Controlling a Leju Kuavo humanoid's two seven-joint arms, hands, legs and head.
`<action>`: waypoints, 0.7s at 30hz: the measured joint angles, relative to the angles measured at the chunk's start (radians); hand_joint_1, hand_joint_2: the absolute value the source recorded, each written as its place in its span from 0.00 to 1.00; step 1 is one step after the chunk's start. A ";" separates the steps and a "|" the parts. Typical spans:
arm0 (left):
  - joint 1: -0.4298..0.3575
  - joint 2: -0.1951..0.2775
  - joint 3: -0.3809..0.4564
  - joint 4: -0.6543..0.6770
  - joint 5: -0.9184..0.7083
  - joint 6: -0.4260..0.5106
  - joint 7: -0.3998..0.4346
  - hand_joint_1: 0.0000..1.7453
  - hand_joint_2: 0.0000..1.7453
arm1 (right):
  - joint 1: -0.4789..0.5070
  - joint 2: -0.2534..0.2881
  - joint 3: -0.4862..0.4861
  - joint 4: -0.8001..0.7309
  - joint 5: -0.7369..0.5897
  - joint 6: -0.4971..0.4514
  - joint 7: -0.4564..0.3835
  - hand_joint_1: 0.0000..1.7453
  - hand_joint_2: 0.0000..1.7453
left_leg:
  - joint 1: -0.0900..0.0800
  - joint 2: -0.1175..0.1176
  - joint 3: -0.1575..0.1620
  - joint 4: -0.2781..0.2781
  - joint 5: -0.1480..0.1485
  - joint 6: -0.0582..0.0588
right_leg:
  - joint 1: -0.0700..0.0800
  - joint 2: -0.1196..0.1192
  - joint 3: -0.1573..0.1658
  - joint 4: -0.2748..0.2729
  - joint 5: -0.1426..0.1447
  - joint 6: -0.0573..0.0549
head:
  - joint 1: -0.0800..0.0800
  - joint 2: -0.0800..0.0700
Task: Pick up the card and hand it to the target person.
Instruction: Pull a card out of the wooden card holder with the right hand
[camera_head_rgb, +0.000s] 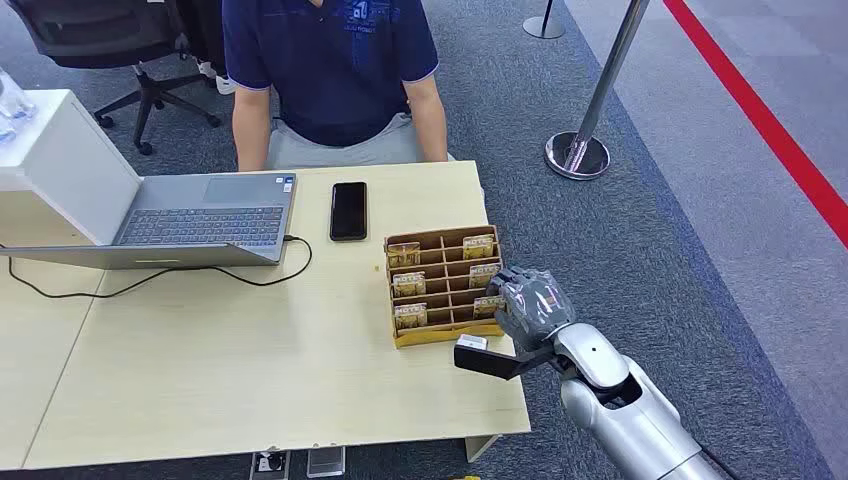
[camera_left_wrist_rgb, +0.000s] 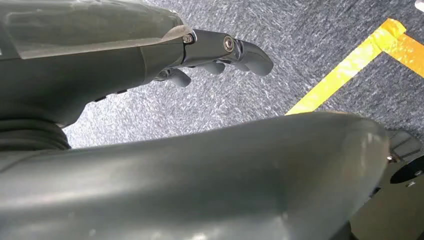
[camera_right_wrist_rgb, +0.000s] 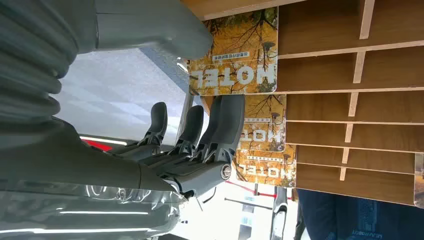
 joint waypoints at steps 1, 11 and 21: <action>0.000 0.000 0.000 0.000 0.000 0.000 0.000 0.00 0.00 | 0.000 0.000 -0.001 0.000 0.000 0.000 0.000 0.50 1.00 | 0.000 0.000 0.000 0.000 0.000 0.000 | 0.000 0.000 0.000 0.000 0.000 0.000 | 0.000 0.000; 0.000 0.000 0.002 0.000 -0.007 0.000 0.000 0.00 0.00 | 0.002 0.007 -0.003 0.007 0.007 0.000 -0.001 0.69 1.00 | 0.000 0.000 0.000 0.000 0.000 0.000 | 0.000 0.000 0.000 0.000 0.000 0.000 | 0.001 0.000; 0.000 0.000 0.001 0.000 -0.026 0.011 -0.012 0.00 1.00 | 0.003 0.017 -0.005 0.008 0.008 -0.002 -0.004 1.00 1.00 | 0.000 0.000 0.001 0.000 0.000 0.000 | 0.000 0.000 0.001 0.000 0.000 0.000 | 0.000 0.000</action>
